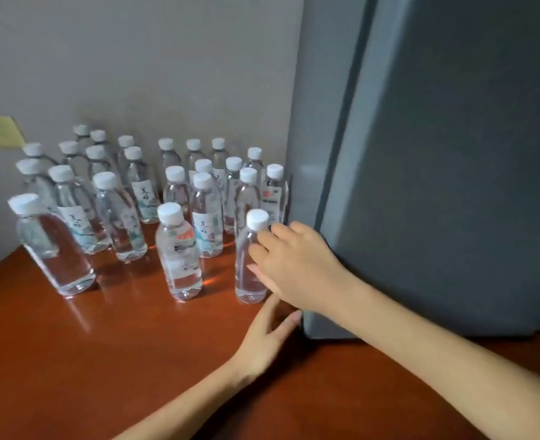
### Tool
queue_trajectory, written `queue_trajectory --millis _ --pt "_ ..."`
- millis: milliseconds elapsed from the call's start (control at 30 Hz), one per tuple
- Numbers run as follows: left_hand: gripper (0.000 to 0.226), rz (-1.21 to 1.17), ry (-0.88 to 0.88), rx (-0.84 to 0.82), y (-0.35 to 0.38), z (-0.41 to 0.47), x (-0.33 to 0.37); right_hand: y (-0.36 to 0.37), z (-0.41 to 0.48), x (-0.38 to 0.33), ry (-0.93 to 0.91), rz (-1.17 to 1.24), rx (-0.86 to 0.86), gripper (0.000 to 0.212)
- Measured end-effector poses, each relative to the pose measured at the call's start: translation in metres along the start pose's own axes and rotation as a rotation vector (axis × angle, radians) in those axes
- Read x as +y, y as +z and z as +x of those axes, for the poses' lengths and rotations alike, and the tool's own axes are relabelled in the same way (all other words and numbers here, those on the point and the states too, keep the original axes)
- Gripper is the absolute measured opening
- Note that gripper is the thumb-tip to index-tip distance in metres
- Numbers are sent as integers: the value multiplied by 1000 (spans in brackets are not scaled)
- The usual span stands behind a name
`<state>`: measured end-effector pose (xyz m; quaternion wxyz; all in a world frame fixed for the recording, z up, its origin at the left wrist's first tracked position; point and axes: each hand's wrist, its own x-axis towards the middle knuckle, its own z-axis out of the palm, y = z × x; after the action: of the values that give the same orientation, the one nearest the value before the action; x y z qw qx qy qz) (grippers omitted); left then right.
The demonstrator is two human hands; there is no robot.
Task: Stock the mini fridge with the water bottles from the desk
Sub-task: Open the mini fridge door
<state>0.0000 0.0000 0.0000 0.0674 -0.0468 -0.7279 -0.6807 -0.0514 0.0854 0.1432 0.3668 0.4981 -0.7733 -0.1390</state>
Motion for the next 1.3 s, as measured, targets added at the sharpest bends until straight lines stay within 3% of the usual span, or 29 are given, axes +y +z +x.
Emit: queue_trajectory --millis 100,200,533,700,1033,1300 --pt "28 20 123 93 10 3 -8 7 -15 -10 -25 -103 -111 9" --pt "11 56 98 134 16 -6 -4 3 -28 -16 -21 -164 -73 6" --pt "45 110 89 70 14 -20 -7 30 -91 -51 103 -368 -16 20" --pt "54 136 75 106 11 -19 -13 42 -104 -67 187 -329 -57 23" --pt "53 208 37 140 13 -23 -7 59 -118 -86 308 -328 33 32" --pt "44 94 24 104 13 -41 -2 40 -135 -103 383 -281 167 16"
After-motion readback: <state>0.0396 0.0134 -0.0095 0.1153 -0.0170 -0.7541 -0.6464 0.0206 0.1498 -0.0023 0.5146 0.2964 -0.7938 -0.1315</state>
